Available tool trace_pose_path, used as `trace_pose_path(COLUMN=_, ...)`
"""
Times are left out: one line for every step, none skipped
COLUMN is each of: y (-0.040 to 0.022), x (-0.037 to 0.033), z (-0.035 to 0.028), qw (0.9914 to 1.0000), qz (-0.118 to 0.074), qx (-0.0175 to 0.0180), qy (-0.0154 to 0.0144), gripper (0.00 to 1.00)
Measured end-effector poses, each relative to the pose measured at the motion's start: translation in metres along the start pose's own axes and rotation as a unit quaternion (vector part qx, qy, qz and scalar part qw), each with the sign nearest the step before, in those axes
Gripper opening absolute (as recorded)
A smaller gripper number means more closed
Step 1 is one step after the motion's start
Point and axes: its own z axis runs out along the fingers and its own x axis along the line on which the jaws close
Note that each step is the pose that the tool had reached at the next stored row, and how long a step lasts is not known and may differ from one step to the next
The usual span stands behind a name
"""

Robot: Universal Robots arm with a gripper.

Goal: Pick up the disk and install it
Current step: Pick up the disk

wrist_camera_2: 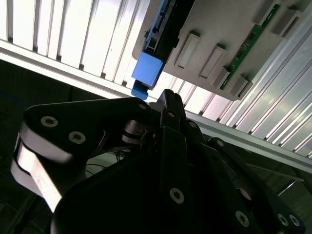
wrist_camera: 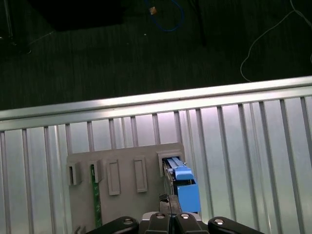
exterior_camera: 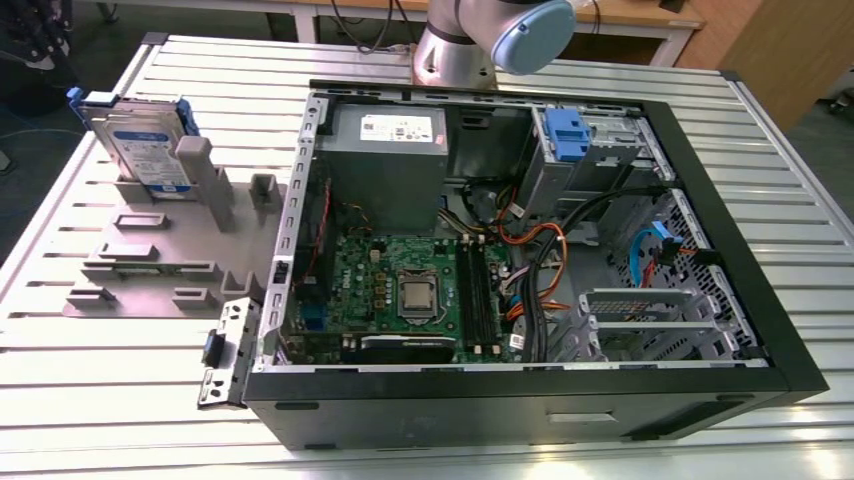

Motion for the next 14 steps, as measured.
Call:
trace_pose_path(y=0.0, x=0.0, z=0.0, qw=1.0, qz=0.0, qx=0.0, qy=0.0, gripper=0.11)
trace_pose_path(y=0.0, x=0.0, z=0.0, qw=1.0, qz=0.0, qx=0.0, qy=0.0, gripper=0.11)
trace_pose_path(y=0.0, x=0.0, z=0.0, qw=1.0, qz=0.0, qx=0.0, qy=0.0, gripper=0.11)
trace_pose_path(y=0.0, x=0.0, z=0.0, qw=1.0, qz=-0.001, qx=0.0, qy=0.0, gripper=0.11)
trace_pose_path(y=0.0, x=0.0, z=0.0, qw=1.0, qz=-0.002, qx=0.0, qy=0.0001, gripper=0.11)
trace_pose_path(y=0.0, x=0.0, z=0.0, qw=0.99999, qz=-0.004, qx=-0.0001, qy=0.0002, gripper=0.11)
trace_pose_path(y=0.0, x=0.0, z=0.0, qw=0.99997, qz=-0.008, qx=-0.0001, qy=0.0003, gripper=0.11)
trace_pose_path(y=0.0, x=0.0, z=0.0, qw=0.99992, qz=-0.013, qx=-0.0003, qy=0.0006, gripper=0.11)
trace_pose_path(y=0.0, x=0.0, z=0.0, qw=0.99982, qz=-0.019, qx=-0.0004, qy=0.0009, gripper=0.11)
trace_pose_path(y=0.0001, x=0.0, z=0.0, qw=0.99966, qz=-0.026, qx=-0.0005, qy=0.0012, gripper=0.11)
trace_pose_path(y=0.0001, x=0.0, z=0.0001, qw=0.99944, qz=-0.033, qx=-0.0007, qy=0.0016, gripper=0.11)
trace_pose_path(y=0.0001, x=0.0, z=0.0001, qw=0.99918, qz=-0.041, qx=-0.0009, qy=0.0019, gripper=0.11)
trace_pose_path(y=0.0001, x=0.0, z=0.0001, qw=0.99883, qz=-0.048, qx=-0.001, qy=0.0023, gripper=0.11)
trace_pose_path(y=0.0001, x=0.0, z=0.0001, qw=0.99846, qz=-0.055, qx=-0.0011, qy=0.0026, gripper=0.11)
